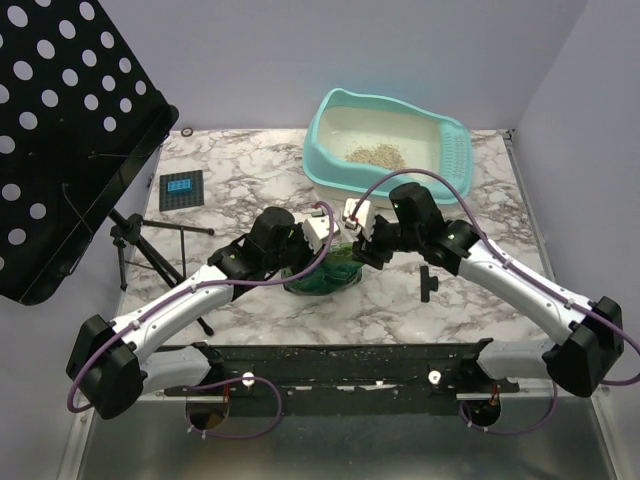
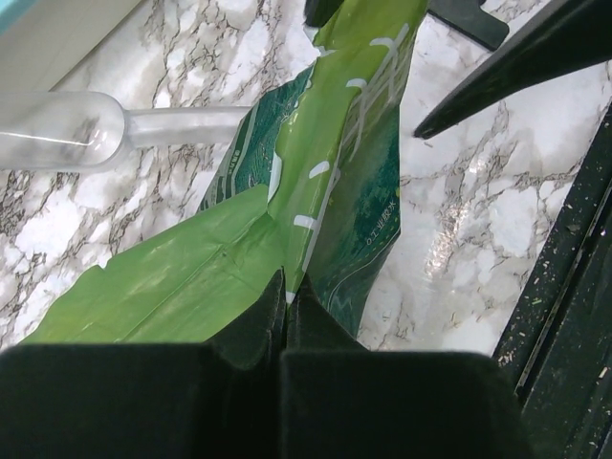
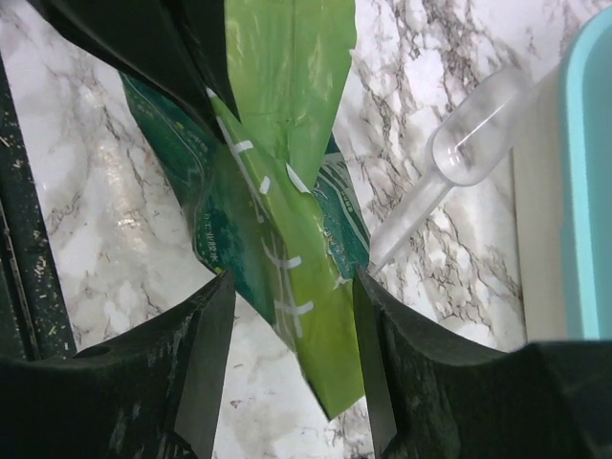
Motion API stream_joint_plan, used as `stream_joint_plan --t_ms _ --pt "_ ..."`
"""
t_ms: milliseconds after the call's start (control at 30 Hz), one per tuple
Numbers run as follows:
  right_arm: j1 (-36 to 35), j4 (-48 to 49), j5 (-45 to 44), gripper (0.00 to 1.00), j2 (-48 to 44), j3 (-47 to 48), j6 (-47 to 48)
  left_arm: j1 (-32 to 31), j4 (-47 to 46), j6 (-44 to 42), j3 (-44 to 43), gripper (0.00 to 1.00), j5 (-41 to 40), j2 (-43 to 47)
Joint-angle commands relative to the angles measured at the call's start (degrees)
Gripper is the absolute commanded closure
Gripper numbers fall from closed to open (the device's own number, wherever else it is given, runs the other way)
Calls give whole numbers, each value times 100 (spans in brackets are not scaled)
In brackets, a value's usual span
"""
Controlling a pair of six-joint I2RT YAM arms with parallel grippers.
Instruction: Fill the litter box with clean litter
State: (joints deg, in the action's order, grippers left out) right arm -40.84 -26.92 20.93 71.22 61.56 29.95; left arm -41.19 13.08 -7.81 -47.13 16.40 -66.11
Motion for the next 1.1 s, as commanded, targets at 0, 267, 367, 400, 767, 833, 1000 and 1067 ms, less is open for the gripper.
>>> stream_joint_plan --t_ms 0,267,367,400,767,833,1000,1067 --pt "164 64 394 40 541 84 318 85 309 61 55 100 -366 150" --pt "550 -6 797 80 955 -66 116 93 256 69 99 100 -348 230" --pt "647 -331 816 100 1025 -21 54 85 160 8 160 100 -278 317" --pt "656 -349 808 100 999 -39 37 85 125 -27 213 99 -278 361" --pt "806 -340 508 100 322 -180 -69 14 -16 -291 627 56 -340 538" --pt "806 -341 518 100 287 -188 -95 23 97 -361 574 60 -217 363" --pt "806 -314 324 100 226 -197 -130 14 361 -388 311 100 -208 -156" --pt "823 -306 246 100 208 -223 -165 15 388 -370 293 100 -199 -192"
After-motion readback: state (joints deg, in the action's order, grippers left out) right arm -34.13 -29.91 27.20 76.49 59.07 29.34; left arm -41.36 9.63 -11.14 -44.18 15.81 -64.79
